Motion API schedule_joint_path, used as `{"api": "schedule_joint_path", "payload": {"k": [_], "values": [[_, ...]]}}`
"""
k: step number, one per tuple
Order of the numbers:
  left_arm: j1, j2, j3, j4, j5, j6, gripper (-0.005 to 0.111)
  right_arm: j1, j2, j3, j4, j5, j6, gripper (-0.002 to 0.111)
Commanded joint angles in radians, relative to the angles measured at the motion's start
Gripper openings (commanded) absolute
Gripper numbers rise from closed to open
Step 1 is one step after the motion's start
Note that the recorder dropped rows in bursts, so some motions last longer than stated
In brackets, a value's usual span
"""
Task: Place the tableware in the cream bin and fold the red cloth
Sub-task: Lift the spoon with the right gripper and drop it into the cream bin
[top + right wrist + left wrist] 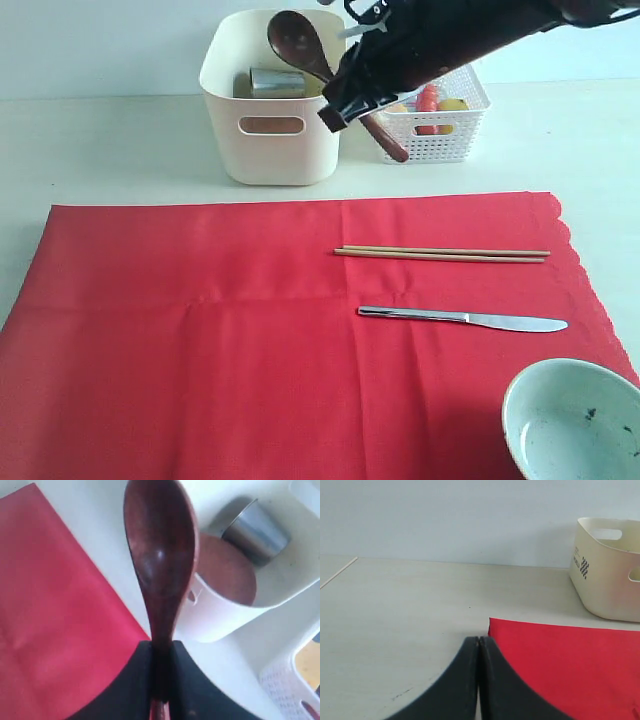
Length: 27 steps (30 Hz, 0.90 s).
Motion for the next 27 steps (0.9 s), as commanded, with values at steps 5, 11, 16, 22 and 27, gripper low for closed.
{"api": "schedule_joint_path", "payload": {"k": [5,11,16,22,27], "values": [[-0.008,-0.005,0.003,0.003,-0.006,0.001,0.003,0.001,0.149,-0.203,0.009,-0.066,0.003,0.0],[-0.008,-0.005,0.003,0.003,-0.006,0.001,0.003,0.001,0.226,-0.301,0.019,-0.077,0.033,0.0],[-0.008,-0.005,0.003,0.003,-0.006,0.001,0.003,0.001,0.278,-0.362,0.019,-0.1,0.056,0.0],[-0.008,-0.005,0.003,0.003,-0.006,0.001,0.003,0.001,0.322,-0.413,0.03,-0.133,0.056,0.0],[-0.008,-0.005,0.003,0.003,-0.006,0.001,0.003,0.001,0.363,-0.452,0.067,-0.183,0.056,0.0]]}}
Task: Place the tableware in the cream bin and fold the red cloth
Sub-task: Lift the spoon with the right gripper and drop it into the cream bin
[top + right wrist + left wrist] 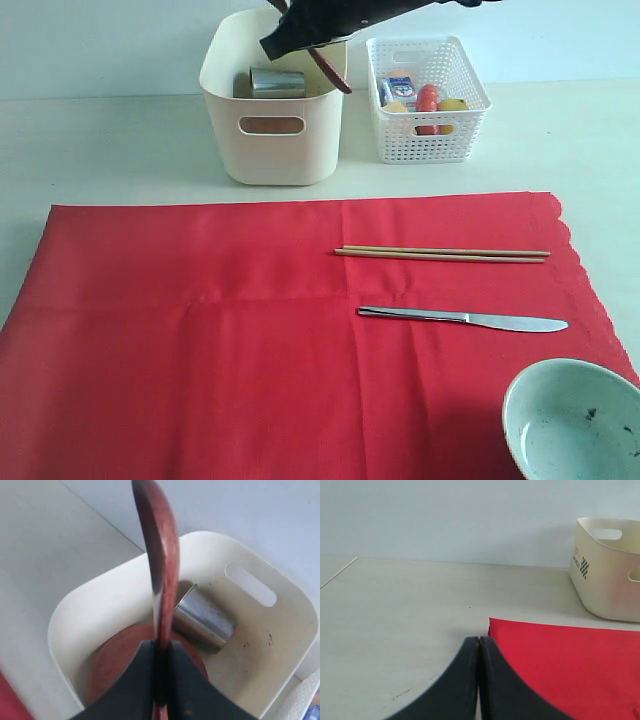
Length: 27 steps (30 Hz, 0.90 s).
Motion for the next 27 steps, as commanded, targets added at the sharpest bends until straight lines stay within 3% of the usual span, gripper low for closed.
{"api": "schedule_joint_path", "payload": {"k": [1,11,22,27], "values": [[-0.008,-0.005,0.003,0.003,-0.006,0.001,0.003,0.001,0.038,-0.038,0.025,-0.06,0.003,0.0],[-0.008,-0.005,0.003,0.003,-0.006,0.001,0.003,0.001,0.109,-0.078,0.195,-0.219,0.003,0.002],[-0.008,-0.005,0.003,0.003,-0.006,0.001,0.003,0.001,0.113,-0.078,0.214,-0.237,0.001,0.055],[-0.008,-0.005,0.003,0.003,-0.006,0.001,0.003,-0.001,0.088,-0.078,0.212,-0.146,0.004,0.061]]}}
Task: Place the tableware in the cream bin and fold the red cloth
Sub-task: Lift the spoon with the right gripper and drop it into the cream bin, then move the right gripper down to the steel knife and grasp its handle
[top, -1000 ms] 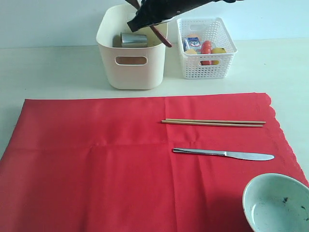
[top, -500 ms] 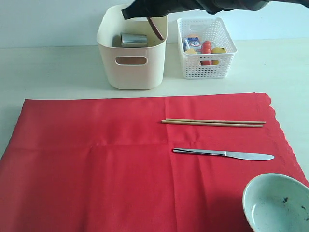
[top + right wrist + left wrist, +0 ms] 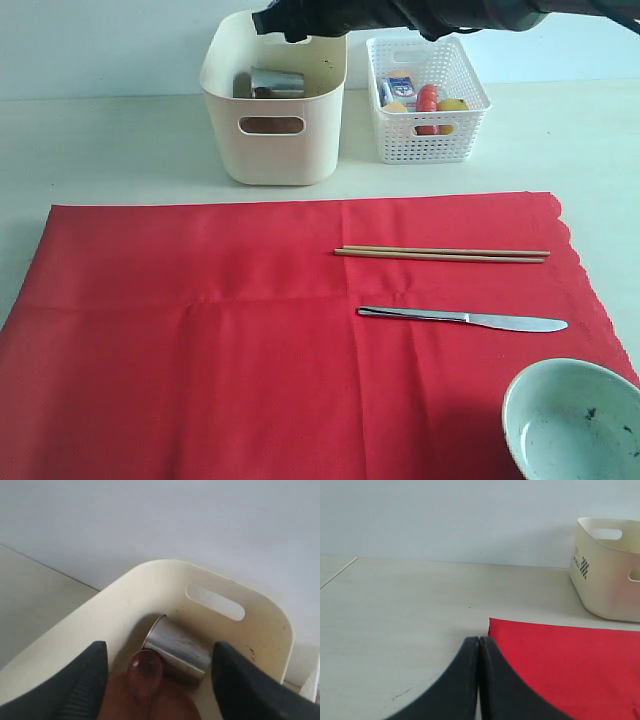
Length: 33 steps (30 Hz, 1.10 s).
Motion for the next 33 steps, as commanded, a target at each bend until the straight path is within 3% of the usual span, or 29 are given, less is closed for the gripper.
{"api": "schedule_joint_path", "payload": {"k": [1,9,16,20,24,30,33], "values": [[-0.008,-0.005,0.003,0.003,-0.006,0.001,0.003,-0.002,-0.038,-0.007,-0.003,0.097,0.0,0.061],[-0.008,-0.005,0.003,0.003,-0.006,0.001,0.003,-0.002,-0.13,-0.007,-0.151,0.334,0.014,0.061],[-0.008,-0.005,0.003,0.003,-0.006,0.001,0.003,-0.013,-0.164,-0.007,-0.508,0.536,0.399,0.055],[-0.008,-0.005,0.003,0.003,-0.006,0.001,0.003,-0.013,-0.177,-0.007,-0.662,0.661,0.528,0.039],[-0.008,-0.005,0.003,0.003,-0.006,0.001,0.003,-0.013,-0.223,0.05,-0.669,0.688,0.54,0.021],[-0.008,-0.005,0.003,0.003,-0.006,0.001,0.003,-0.013,-0.307,0.223,-0.675,0.668,0.54,0.002],[-0.008,-0.005,0.003,0.003,-0.006,0.001,0.003,-0.013,-0.347,0.327,-0.692,0.642,0.54,0.0]]}}
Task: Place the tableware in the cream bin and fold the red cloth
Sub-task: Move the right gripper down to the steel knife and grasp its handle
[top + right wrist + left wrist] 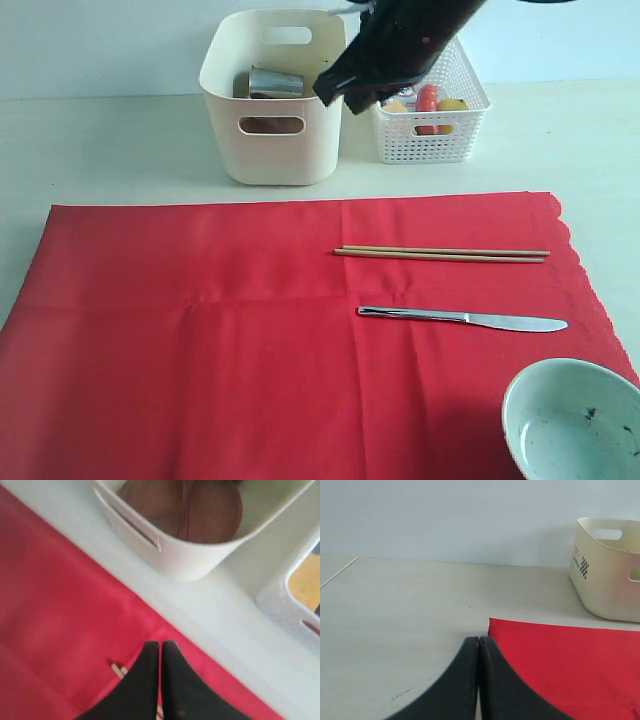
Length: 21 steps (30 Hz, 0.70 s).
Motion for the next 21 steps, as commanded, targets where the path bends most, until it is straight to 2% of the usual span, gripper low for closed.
{"api": "schedule_joint_path", "payload": {"k": [1,9,21], "values": [[-0.008,-0.005,0.003,0.003,-0.006,0.001,0.003,-0.006,-0.067,0.144,-0.024,-0.045,0.004,0.0],[-0.008,-0.005,0.003,0.003,-0.006,0.001,0.003,-0.006,-0.134,0.337,-0.024,-0.089,0.004,0.0],[-0.008,-0.005,0.003,0.003,-0.006,0.001,0.003,-0.006,-0.219,0.49,-0.024,-0.094,0.004,0.0]]}}
